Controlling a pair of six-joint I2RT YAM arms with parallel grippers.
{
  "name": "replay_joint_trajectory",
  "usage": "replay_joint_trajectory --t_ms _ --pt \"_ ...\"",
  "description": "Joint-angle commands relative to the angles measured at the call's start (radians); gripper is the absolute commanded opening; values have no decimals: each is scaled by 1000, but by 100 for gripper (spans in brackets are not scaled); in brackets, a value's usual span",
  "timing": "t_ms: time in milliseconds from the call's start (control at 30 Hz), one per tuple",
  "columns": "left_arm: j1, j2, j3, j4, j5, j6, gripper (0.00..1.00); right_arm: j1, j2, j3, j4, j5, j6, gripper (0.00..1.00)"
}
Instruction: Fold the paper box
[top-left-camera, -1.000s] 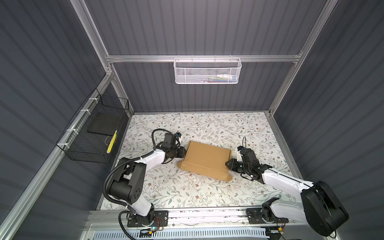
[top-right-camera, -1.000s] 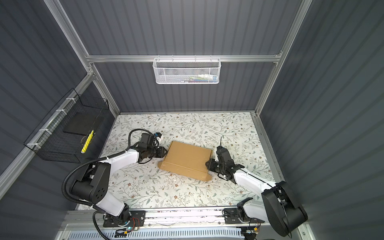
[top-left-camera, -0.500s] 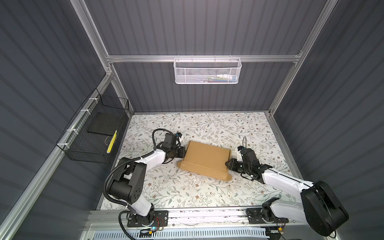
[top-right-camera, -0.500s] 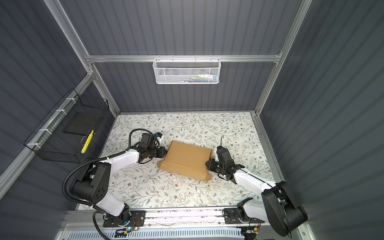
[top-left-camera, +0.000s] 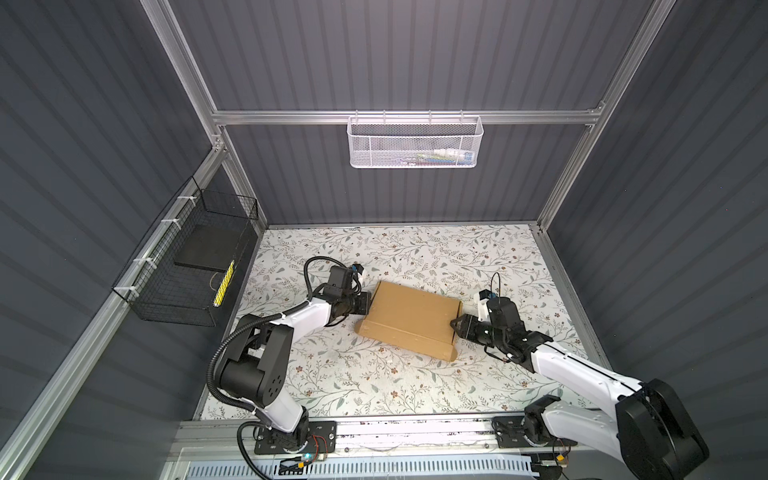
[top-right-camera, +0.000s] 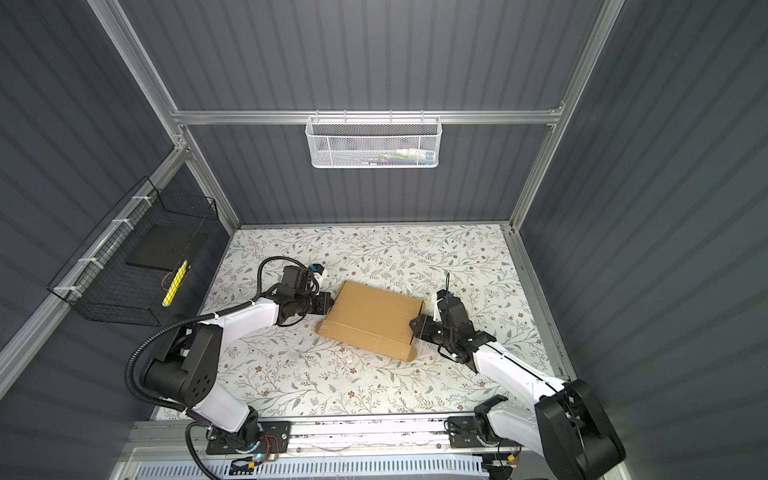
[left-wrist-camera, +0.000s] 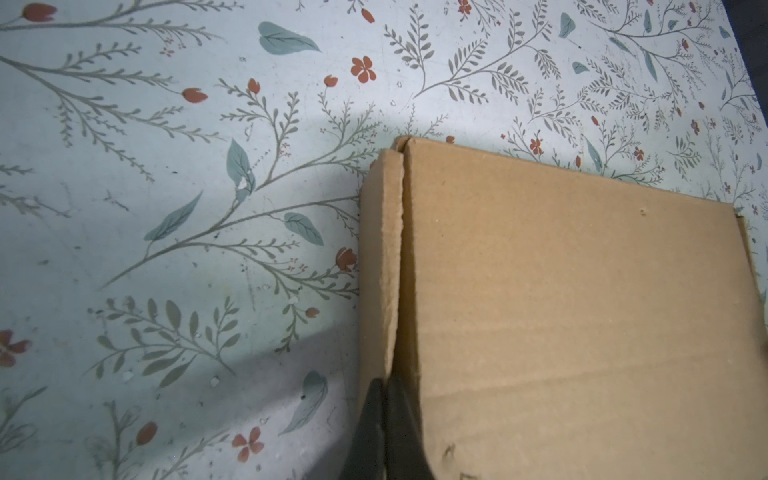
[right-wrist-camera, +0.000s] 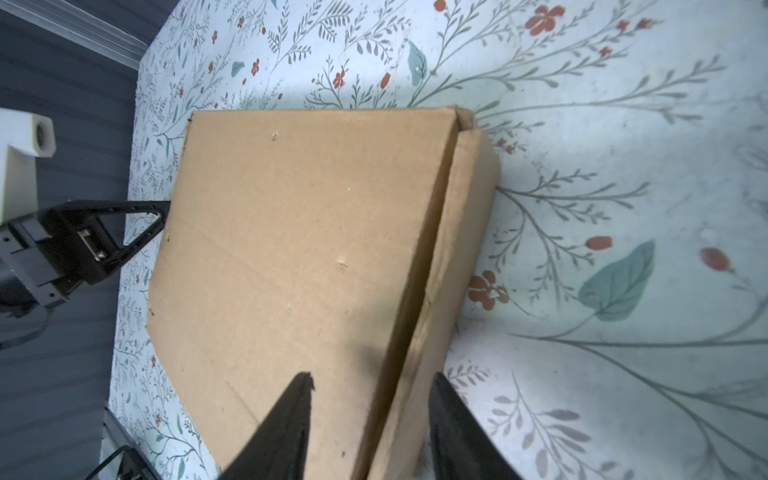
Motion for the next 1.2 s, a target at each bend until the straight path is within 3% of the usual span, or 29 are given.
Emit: replay_joint_trajectory --t_ms 0,433,1167 --pt "0 19 -25 28 10 -15 4 -6 -42 -20 4 -10 25 55" --pt "1 9 -68 70 2 -26 0 -10 -55 -76 86 -25 132 70" --pt "19 16 -149 206 45 -78 0 -11 -55 -128 145 2 235 78"
